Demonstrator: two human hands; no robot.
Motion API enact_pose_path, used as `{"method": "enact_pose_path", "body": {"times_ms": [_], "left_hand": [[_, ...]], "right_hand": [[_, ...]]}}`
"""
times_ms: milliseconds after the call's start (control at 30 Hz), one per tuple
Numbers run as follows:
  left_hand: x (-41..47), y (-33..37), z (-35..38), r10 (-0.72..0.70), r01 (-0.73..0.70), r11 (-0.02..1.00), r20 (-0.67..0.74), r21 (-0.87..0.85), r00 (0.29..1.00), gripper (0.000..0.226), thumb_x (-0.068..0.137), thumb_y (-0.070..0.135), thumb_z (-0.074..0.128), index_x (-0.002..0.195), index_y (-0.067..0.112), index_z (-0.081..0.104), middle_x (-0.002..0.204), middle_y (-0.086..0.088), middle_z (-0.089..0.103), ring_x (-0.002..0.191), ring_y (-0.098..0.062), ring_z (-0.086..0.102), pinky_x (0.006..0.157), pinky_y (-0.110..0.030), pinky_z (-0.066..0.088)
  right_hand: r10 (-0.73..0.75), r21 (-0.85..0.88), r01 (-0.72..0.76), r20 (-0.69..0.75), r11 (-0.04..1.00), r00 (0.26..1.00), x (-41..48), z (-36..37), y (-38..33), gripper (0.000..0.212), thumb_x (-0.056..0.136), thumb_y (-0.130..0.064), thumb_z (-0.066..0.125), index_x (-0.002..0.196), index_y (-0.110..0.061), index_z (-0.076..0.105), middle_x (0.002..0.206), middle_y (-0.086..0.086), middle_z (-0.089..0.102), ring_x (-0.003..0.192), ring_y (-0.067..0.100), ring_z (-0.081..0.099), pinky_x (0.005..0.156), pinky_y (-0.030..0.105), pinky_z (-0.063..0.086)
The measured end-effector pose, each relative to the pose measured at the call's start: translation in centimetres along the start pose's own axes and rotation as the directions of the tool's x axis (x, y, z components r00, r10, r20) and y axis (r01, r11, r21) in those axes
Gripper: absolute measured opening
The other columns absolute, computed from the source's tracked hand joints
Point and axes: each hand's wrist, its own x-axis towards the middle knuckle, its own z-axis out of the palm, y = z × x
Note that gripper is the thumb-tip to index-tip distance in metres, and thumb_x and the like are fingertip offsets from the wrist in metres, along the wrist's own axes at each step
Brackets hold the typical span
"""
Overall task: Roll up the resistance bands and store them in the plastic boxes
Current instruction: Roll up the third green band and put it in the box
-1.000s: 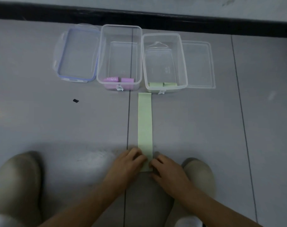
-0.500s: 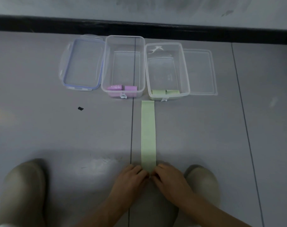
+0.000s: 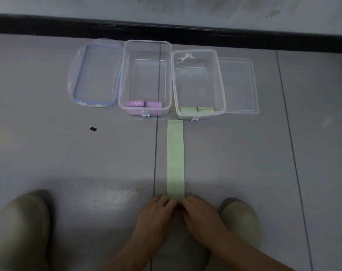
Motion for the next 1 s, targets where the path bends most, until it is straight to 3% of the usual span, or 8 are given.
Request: {"method": "enact_pose_path", "body": {"times_ms": [200, 333, 433, 600, 733, 833, 900, 1000], "left_hand": [[0.0, 0.1, 0.5, -0.077, 0.075, 0.997, -0.058, -0.029, 0.995, 0.010, 0.086, 0.032, 0.062, 0.083, 0.030, 0.052, 0.082, 0.009, 0.052, 0.073, -0.017, 0.053, 0.057, -0.033, 0.044], [-0.2, 0.2, 0.8, -0.118, 0.115, 0.992, -0.063, -0.047, 0.991, 0.006, 0.088, 0.035, 0.058, 0.087, 0.030, 0.055, 0.090, 0.010, 0.054, 0.079, -0.015, 0.055, 0.059, -0.034, 0.046], [-0.1, 0.2, 0.7, -0.124, 0.121, 0.991, -0.047, -0.057, 0.991, 0.006, 0.090, 0.036, 0.054, 0.092, 0.031, 0.056, 0.094, 0.010, 0.057, 0.082, -0.014, 0.056, 0.061, -0.033, 0.048], [0.2, 0.1, 0.7, -0.164, 0.161, 0.984, -0.043, -0.077, 0.985, 0.012, 0.089, 0.040, 0.052, 0.084, 0.029, 0.049, 0.086, 0.009, 0.054, 0.078, -0.014, 0.055, 0.058, -0.032, 0.045], [0.3, 0.1, 0.4, -0.160, 0.156, 0.983, -0.030, -0.099, 0.987, 0.016, 0.087, 0.046, 0.046, 0.086, 0.030, 0.050, 0.089, 0.010, 0.055, 0.081, -0.012, 0.055, 0.060, -0.031, 0.045], [0.2, -0.1, 0.2, -0.117, 0.115, 0.988, -0.017, -0.099, 0.993, 0.017, 0.088, 0.046, 0.047, 0.090, 0.031, 0.053, 0.094, 0.011, 0.055, 0.084, -0.012, 0.055, 0.063, -0.029, 0.045], [-0.2, -0.4, 0.2, -0.032, 0.031, 0.997, -0.015, -0.070, 0.999, 0.013, 0.089, 0.039, 0.052, 0.100, 0.033, 0.057, 0.099, 0.012, 0.055, 0.086, -0.014, 0.056, 0.065, -0.027, 0.045], [-0.3, -1.0, 0.3, 0.126, -0.126, 0.992, -0.019, -0.015, 0.992, 0.031, 0.086, 0.027, 0.060, 0.117, 0.030, 0.058, 0.105, 0.007, 0.058, 0.087, -0.017, 0.058, 0.071, -0.027, 0.046]], "right_hand": [[0.048, 0.056, -0.047, -0.018, 0.997, 0.999, 0.4, -0.6, -0.7, 0.004, 0.093, -0.026, 0.047, 0.093, -0.029, 0.045, 0.099, -0.004, 0.059, 0.092, 0.022, 0.056, 0.075, 0.039, 0.047], [0.044, 0.003, -0.044, -0.031, 0.999, 0.999, 0.2, 0.3, -0.6, 0.010, 0.096, -0.028, 0.045, 0.103, -0.032, 0.050, 0.103, -0.005, 0.059, 0.093, 0.022, 0.059, 0.075, 0.041, 0.050], [-0.014, -0.125, 0.011, -0.028, 0.992, 0.999, -0.1, 0.3, -0.7, 0.025, 0.091, -0.027, 0.054, 0.114, -0.034, 0.052, 0.099, -0.005, 0.057, 0.082, 0.021, 0.059, 0.059, 0.038, 0.051], [-0.142, -0.258, 0.133, -0.016, 0.957, 0.990, -0.1, 0.0, -0.3, 0.028, 0.076, -0.032, 0.073, 0.100, -0.029, 0.059, 0.085, -0.006, 0.053, 0.068, 0.017, 0.059, 0.041, 0.031, 0.045], [-0.222, -0.300, 0.204, -0.027, 0.932, 0.975, 0.1, -0.7, 0.2, 0.025, 0.074, -0.036, 0.077, 0.089, -0.032, 0.058, 0.082, -0.009, 0.055, 0.067, 0.015, 0.058, 0.040, 0.027, 0.038], [-0.177, -0.284, 0.166, -0.014, 0.944, 0.984, 0.4, -0.9, 0.3, 0.025, 0.072, -0.035, 0.077, 0.085, -0.030, 0.056, 0.076, -0.010, 0.054, 0.066, 0.015, 0.057, 0.041, 0.027, 0.036], [-0.103, -0.222, 0.100, -0.001, 0.970, 0.995, 0.4, -0.4, 0.6, 0.017, 0.077, -0.031, 0.070, 0.089, -0.031, 0.059, 0.078, -0.009, 0.057, 0.071, 0.017, 0.059, 0.048, 0.030, 0.045], [-0.023, -0.145, 0.027, 0.027, 0.989, 0.999, 0.6, -0.4, 0.7, 0.018, 0.092, -0.030, 0.047, 0.103, -0.032, 0.061, 0.094, -0.006, 0.065, 0.086, 0.022, 0.058, 0.068, 0.041, 0.052]]}}
